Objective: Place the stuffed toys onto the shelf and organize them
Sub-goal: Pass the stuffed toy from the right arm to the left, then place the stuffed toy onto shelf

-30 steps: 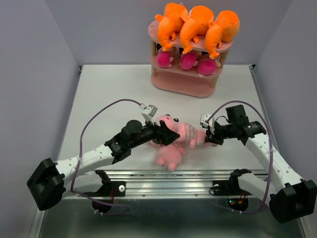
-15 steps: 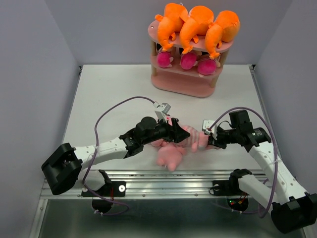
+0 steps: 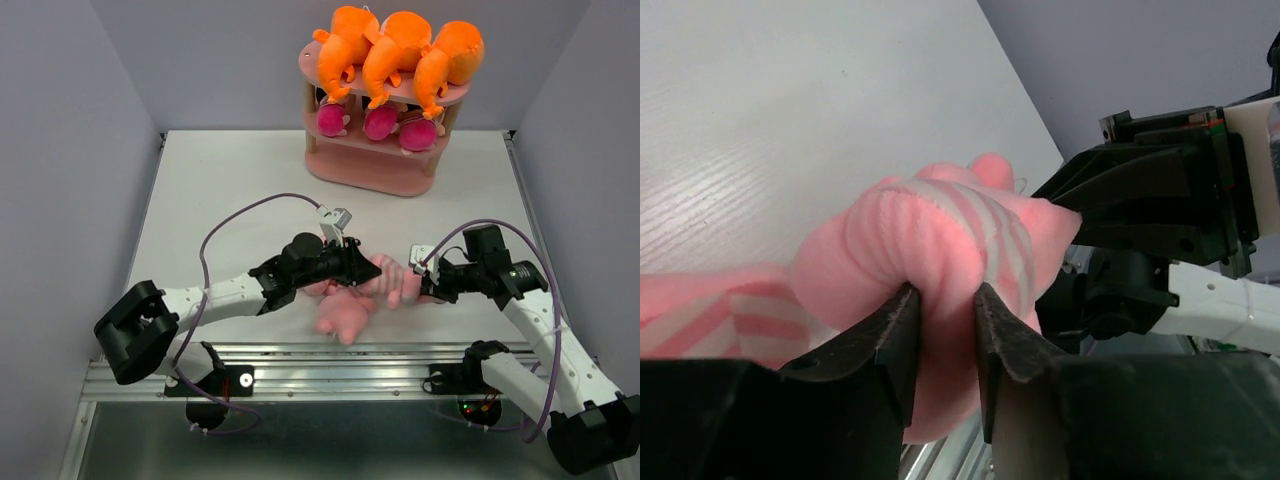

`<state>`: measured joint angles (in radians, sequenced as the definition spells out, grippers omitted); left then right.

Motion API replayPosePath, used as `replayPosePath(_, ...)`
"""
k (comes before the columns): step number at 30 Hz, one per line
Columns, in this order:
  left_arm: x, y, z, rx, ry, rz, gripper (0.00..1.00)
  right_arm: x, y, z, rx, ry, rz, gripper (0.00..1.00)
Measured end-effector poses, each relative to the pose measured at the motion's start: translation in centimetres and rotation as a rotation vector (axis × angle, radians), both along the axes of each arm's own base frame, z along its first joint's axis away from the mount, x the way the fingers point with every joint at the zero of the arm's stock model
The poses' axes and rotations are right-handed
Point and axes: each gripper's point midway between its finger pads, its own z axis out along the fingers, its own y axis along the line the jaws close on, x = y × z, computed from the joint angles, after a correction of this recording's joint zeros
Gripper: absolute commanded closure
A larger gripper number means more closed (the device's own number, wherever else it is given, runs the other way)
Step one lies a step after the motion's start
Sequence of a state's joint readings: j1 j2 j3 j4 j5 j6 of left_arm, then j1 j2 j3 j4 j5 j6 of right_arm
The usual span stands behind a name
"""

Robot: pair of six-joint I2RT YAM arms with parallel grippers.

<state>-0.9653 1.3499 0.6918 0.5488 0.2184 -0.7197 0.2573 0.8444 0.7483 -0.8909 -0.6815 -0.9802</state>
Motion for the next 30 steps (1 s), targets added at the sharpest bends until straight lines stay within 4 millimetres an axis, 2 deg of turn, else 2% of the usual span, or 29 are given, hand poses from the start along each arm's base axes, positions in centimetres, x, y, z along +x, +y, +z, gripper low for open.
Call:
replayPosePath(2,0.0,-0.1,0.0,0.002,-0.001,-0.009,0.97,-0.1,0.0,-0.1,0.002,0.008,-0.005,0.95)
replayPosePath(3,-0.1,-0.2,0.0,0.002,-0.002,-0.015,1.0,-0.1,0.0,-0.2,0.003,0.013,-0.006,0.95)
replayPosePath(5,-0.2,-0.3,0.1,0.001,-0.009,-0.023,1.0,-0.2,0.1,-0.4,0.009,0.025,-0.013,0.91)
replayPosePath(7,-0.2,-0.3,0.2,0.002,-0.016,-0.026,1.0,-0.1,0.2,-0.3,0.017,0.029,-0.023,0.75)
replayPosePath(8,-0.1,-0.3,0.2,0.006,-0.025,-0.027,1.0,-0.1,0.2,-0.2,0.021,0.031,-0.029,0.63)
replayPosePath(9,-0.1,-0.3,0.1,0.008,-0.03,-0.027,1.0,0.0,0.3,-0.2,0.025,0.033,-0.035,0.23)
replayPosePath(10,0.0,-0.2,0.2,0.012,-0.037,-0.024,1.0,0.0,0.3,-0.1,0.033,0.042,-0.045,0.0)
replayPosePath(14,0.7,1.1,0.8,0.037,-0.072,0.016,1.0,0.7,0.9,1.0,0.083,0.061,-0.1,0.0)
replayPosePath(16,1.5,2.5,2.5,0.02,-0.106,0.059,1.0,1.5,1.1,2.5,0.107,0.058,-0.142,0.0)
replayPosePath(20,5.4,7.3,7.0,-0.042,-0.203,0.237,1.0,4.2,1.6,6.7,0.173,-0.008,-0.229,0.0)
replayPosePath(23,8.1,11.1,9.1,-0.053,-0.27,0.374,1.0,5.0,2.0,8.0,0.231,-0.014,-0.277,0.0)
replayPosePath(25,9.6,12.9,9.3,-0.031,-0.298,0.439,1.0,5.3,2.1,7.9,0.254,-0.009,-0.301,0.0)
replayPosePath(30,12.1,15.5,7.1,0.093,-0.325,0.503,1.0,5.0,1.8,6.1,0.28,0.005,-0.363,0.0)
